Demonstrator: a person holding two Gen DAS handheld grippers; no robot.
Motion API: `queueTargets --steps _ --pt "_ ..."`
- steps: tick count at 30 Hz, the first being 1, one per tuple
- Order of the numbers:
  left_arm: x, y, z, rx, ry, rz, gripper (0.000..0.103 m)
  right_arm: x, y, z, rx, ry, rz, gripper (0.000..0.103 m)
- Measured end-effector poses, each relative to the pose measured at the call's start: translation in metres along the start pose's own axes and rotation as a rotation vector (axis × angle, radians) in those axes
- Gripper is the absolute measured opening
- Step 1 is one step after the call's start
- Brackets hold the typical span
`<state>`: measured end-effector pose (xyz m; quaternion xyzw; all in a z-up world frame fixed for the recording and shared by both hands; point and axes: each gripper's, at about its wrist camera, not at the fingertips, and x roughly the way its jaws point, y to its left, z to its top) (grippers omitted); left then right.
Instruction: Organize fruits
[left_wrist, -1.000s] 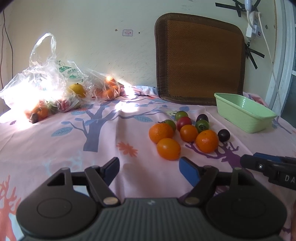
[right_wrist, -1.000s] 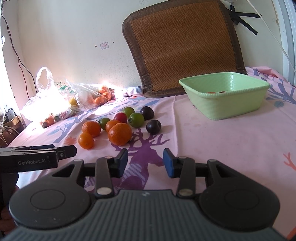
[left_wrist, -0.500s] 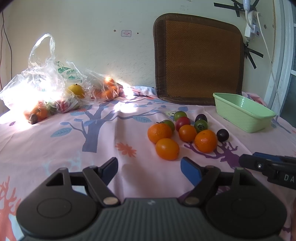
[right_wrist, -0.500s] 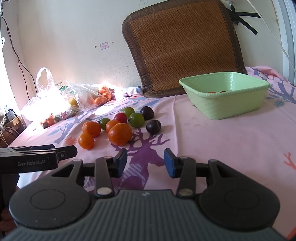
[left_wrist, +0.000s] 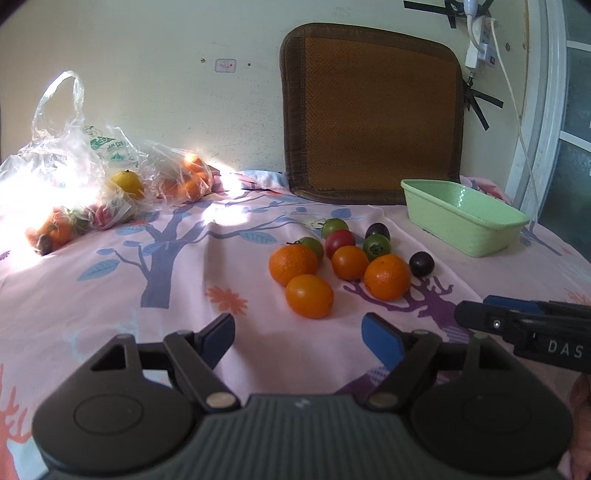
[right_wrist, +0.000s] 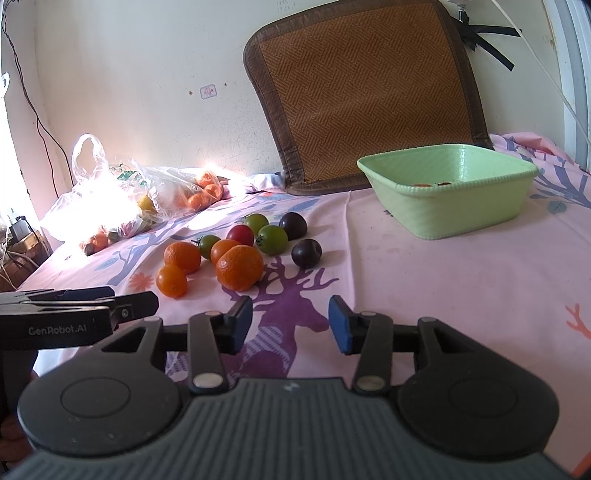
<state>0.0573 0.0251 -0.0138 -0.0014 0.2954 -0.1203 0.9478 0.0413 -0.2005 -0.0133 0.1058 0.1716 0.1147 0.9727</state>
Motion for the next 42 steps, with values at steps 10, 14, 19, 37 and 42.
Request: queueTargets --steps 10,14,19,37,42 --pt "0.033 -0.006 0.016 0.021 0.075 -0.019 0.059 0.019 0.001 0.033 0.000 0.040 0.092 0.048" --pt "0.034 -0.005 0.014 0.019 0.070 -0.044 0.050 0.037 0.006 0.043 0.025 0.080 0.155 0.049" --pt "0.035 0.001 0.015 -0.009 0.063 -0.063 0.034 0.059 0.014 0.043 0.041 0.126 0.184 0.051" --pt "0.024 -0.078 0.044 0.092 0.025 -0.297 0.033 -0.016 -0.060 0.023 0.074 -0.021 0.001 0.041" --pt "0.054 -0.118 0.091 0.159 -0.050 -0.317 0.033 -0.021 -0.098 0.051 0.099 -0.150 -0.101 0.041"
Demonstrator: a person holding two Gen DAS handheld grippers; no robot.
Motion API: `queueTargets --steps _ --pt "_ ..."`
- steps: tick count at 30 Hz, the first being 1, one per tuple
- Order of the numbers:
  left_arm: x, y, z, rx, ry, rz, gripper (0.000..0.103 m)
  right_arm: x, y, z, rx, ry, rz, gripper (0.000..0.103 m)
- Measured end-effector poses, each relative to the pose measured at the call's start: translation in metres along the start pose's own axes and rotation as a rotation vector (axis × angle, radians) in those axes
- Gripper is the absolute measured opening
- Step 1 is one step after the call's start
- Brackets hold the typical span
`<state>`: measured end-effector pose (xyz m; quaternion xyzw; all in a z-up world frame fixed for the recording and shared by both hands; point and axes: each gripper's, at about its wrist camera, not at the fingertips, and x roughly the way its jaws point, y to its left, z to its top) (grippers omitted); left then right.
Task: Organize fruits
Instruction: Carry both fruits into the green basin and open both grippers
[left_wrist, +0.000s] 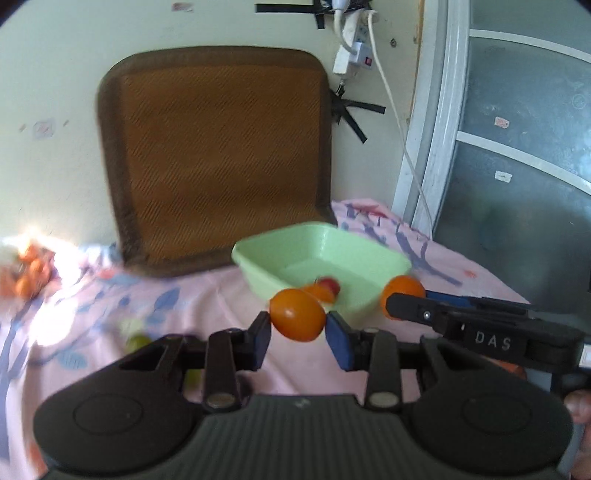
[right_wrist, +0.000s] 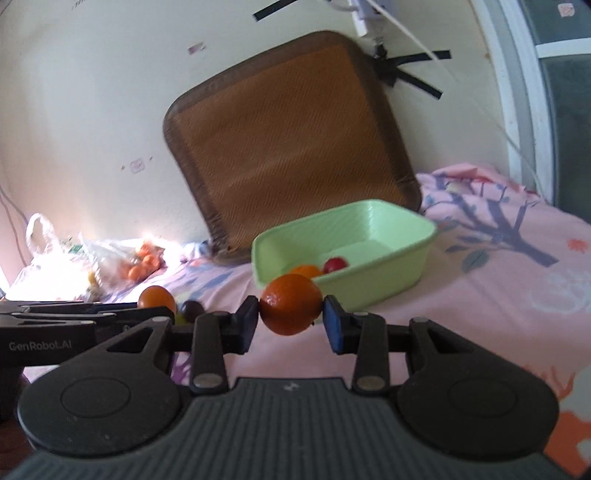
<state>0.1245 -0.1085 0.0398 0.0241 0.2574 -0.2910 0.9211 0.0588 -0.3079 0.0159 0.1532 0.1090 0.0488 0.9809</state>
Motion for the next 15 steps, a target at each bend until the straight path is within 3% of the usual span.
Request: queueTargets --steps 4,9,14,15 --pt "0.048 -0.007 0.026 0.015 0.014 0.005 0.033 0.024 -0.013 0.016 -0.038 -0.043 -0.082 0.041" --pt "0.096 -0.009 0.034 0.009 0.082 0.016 0.034 0.043 -0.015 0.020 -0.127 -0.072 -0.122 0.040" --pt "0.114 -0.002 0.031 -0.016 0.112 0.028 0.035 0.054 -0.016 0.017 -0.166 -0.072 -0.139 0.041" --pt "0.112 -0.003 0.031 -0.015 0.109 0.032 0.041 0.054 -0.017 0.016 -0.165 -0.068 -0.140 0.041"
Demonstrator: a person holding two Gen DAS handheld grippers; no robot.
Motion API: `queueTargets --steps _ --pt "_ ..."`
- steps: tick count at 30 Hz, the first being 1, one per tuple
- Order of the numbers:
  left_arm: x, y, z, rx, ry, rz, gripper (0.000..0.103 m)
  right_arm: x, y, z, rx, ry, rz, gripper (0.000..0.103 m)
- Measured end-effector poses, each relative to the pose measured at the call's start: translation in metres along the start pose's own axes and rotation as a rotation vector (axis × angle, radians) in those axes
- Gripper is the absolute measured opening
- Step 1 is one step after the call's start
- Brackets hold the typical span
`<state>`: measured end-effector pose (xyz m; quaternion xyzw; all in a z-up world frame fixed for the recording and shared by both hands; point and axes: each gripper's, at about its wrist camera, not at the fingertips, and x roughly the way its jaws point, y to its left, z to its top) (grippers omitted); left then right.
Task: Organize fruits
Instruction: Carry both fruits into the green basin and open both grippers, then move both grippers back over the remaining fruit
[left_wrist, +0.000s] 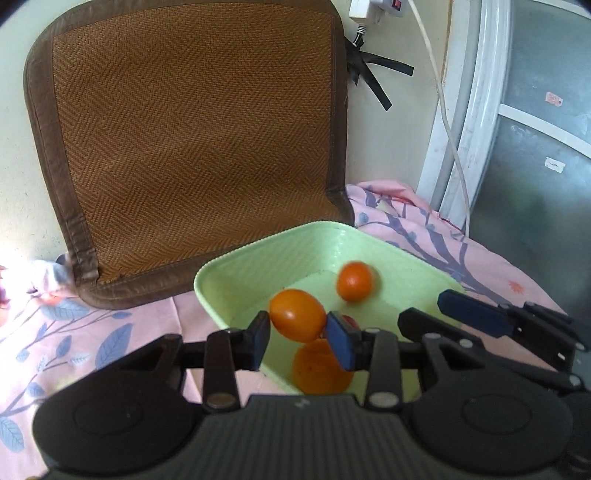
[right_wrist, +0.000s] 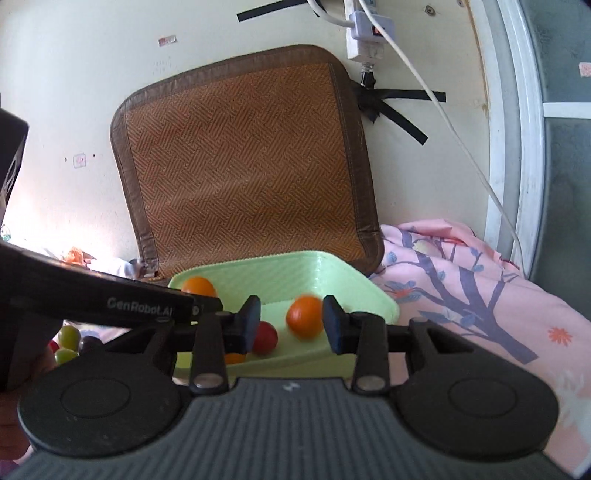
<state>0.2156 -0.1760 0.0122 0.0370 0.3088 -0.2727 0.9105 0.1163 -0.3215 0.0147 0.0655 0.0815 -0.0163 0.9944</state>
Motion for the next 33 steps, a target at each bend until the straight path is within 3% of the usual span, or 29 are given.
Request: queueTargets --steps 3,9,13,17,21,24,26,29,33 --pt "-0.012 -0.002 0.002 0.013 -0.026 0.011 0.051 -0.002 -0.003 0.000 0.015 -0.011 -0.010 0.041" --pt "-0.090 0.027 0.000 -0.036 -0.150 0.029 0.052 -0.016 -0.004 0.001 0.066 -0.041 -0.022 0.041" --pt "-0.153 0.065 -0.021 -0.083 -0.233 0.142 0.053 -0.041 0.002 0.001 0.088 -0.082 0.031 0.042" --pt "-0.189 0.101 -0.055 -0.150 -0.219 0.264 0.053 -0.053 0.018 -0.003 0.116 -0.036 0.138 0.042" --pt "-0.196 0.126 -0.086 -0.221 -0.166 0.297 0.053 -0.050 0.045 -0.010 0.111 0.061 0.242 0.041" --pt "-0.188 0.130 -0.103 -0.241 -0.123 0.272 0.054 -0.043 0.072 -0.017 0.054 0.122 0.280 0.041" --pt "-0.177 0.126 -0.111 -0.221 -0.091 0.246 0.059 -0.037 0.088 -0.020 0.008 0.159 0.298 0.041" --pt "-0.160 0.116 -0.118 -0.171 -0.068 0.241 0.076 -0.025 0.105 -0.023 -0.047 0.203 0.298 0.041" --pt "-0.141 0.107 -0.121 -0.129 -0.036 0.253 0.075 -0.008 0.117 -0.025 -0.099 0.251 0.275 0.042"
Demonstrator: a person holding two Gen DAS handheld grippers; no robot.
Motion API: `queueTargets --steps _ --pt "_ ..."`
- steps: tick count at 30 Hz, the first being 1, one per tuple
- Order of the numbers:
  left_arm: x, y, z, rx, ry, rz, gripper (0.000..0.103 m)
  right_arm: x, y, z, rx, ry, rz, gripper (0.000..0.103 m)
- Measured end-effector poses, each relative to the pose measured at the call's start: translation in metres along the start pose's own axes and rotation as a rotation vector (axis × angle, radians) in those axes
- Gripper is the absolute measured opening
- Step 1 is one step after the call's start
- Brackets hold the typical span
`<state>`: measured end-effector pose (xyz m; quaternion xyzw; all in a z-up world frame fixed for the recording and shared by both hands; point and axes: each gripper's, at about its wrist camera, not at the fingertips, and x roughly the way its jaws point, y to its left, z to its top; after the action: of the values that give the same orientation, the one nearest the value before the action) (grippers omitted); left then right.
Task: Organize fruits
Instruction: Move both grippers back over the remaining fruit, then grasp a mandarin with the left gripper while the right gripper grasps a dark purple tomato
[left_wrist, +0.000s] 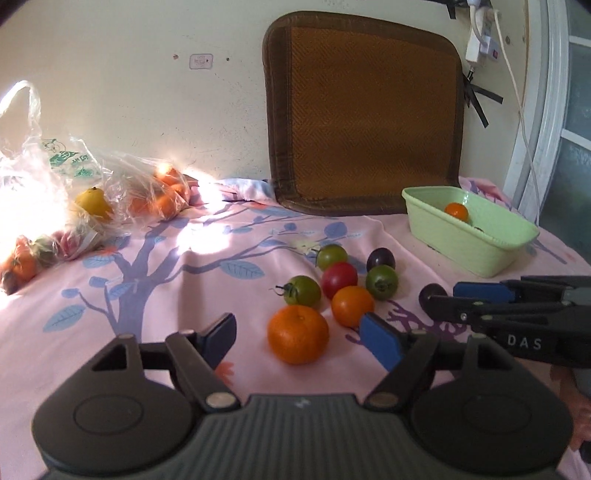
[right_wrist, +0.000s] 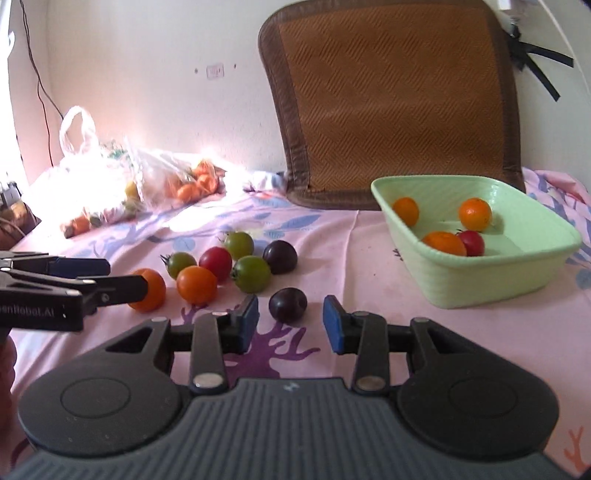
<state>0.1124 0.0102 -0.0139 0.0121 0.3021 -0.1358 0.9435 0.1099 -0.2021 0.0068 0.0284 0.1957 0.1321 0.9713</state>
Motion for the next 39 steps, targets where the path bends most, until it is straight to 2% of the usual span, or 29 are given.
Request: queueTargets --steps 1,2,3,5,7,11,17,21,28,33,39 --pt "0.004 -0.001 -0.001 0.001 0.011 0.006 0.073 0.004 0.000 0.000 -0.006 0.016 -0.005 0.042" --pt "0.007 0.001 -0.001 -0.009 0.032 0.006 0.065 0.009 0.000 0.001 -0.008 0.029 -0.006 0.042" --pt "0.010 0.004 -0.001 -0.026 0.052 -0.005 0.047 0.012 0.000 0.001 -0.009 0.044 -0.006 0.042" --pt "0.010 0.009 -0.002 -0.045 0.046 -0.016 0.038 0.015 0.001 0.002 -0.015 0.048 -0.007 0.040" --pt "0.008 0.008 -0.003 -0.044 0.046 -0.016 0.038 0.016 0.001 0.002 -0.021 0.051 -0.006 0.027" --pt "-0.008 -0.001 -0.008 -0.047 0.048 -0.058 0.038 0.003 0.001 -0.003 0.000 0.027 -0.003 0.027" --pt "-0.037 -0.028 -0.023 -0.029 0.037 -0.138 0.038 -0.045 0.001 -0.028 0.049 -0.014 0.031 0.027" --pt "-0.041 -0.047 -0.033 0.007 0.034 -0.173 0.039 -0.069 -0.005 -0.041 0.080 -0.040 0.001 0.027" --pt "-0.037 -0.059 -0.041 0.056 0.034 -0.146 0.040 -0.068 -0.003 -0.054 0.041 -0.018 -0.040 0.029" --pt "-0.039 -0.060 -0.041 0.063 0.028 -0.137 0.052 -0.068 0.003 -0.058 -0.007 -0.023 -0.059 0.030" --pt "-0.040 -0.064 -0.041 0.083 0.023 -0.126 0.052 -0.068 0.002 -0.059 -0.011 -0.023 -0.059 0.032"
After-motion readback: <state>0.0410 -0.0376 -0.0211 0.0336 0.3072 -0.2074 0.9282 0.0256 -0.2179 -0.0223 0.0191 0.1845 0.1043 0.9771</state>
